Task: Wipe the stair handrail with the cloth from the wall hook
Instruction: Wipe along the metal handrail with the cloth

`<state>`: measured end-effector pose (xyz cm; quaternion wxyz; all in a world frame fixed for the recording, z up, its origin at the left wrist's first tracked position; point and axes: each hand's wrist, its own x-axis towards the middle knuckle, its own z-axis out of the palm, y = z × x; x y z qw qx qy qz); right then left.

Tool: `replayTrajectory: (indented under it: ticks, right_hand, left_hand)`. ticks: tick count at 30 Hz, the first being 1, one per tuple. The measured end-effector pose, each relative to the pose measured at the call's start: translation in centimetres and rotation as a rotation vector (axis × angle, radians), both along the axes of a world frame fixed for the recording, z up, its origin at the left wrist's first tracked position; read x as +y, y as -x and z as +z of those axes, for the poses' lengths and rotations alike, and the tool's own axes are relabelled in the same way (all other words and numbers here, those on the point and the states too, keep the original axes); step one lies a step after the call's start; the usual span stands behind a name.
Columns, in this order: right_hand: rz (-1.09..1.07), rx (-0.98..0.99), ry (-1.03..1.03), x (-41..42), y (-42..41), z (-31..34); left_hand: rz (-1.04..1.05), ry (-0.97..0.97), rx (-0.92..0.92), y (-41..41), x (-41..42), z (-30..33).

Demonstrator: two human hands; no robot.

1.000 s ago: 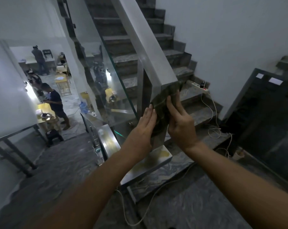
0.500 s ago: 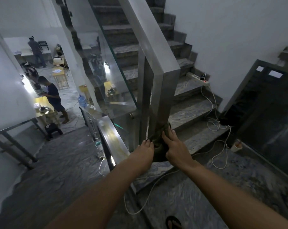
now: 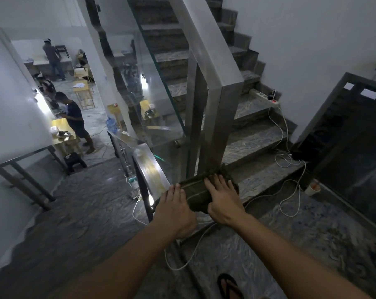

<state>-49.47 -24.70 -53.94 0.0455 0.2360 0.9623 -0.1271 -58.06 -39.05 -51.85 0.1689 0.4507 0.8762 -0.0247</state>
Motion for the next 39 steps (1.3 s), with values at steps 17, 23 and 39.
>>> replayTrajectory:
  ticks: [17,23,39]
  right_hand:
    - [0.138,0.155,-0.179,0.0,-1.4,-1.7]
    - [0.271,0.175,-0.251,-2.0,0.1,0.3]
    - [0.255,0.170,-0.087,-6.6,2.9,-0.9]
  left_hand:
    - [0.180,-0.091,0.052,-0.6,-0.8,-0.9]
    - [0.247,-0.001,0.144,2.8,-1.4,0.4]
    - [-0.034,-0.108,0.006,10.6,-0.9,-2.1]
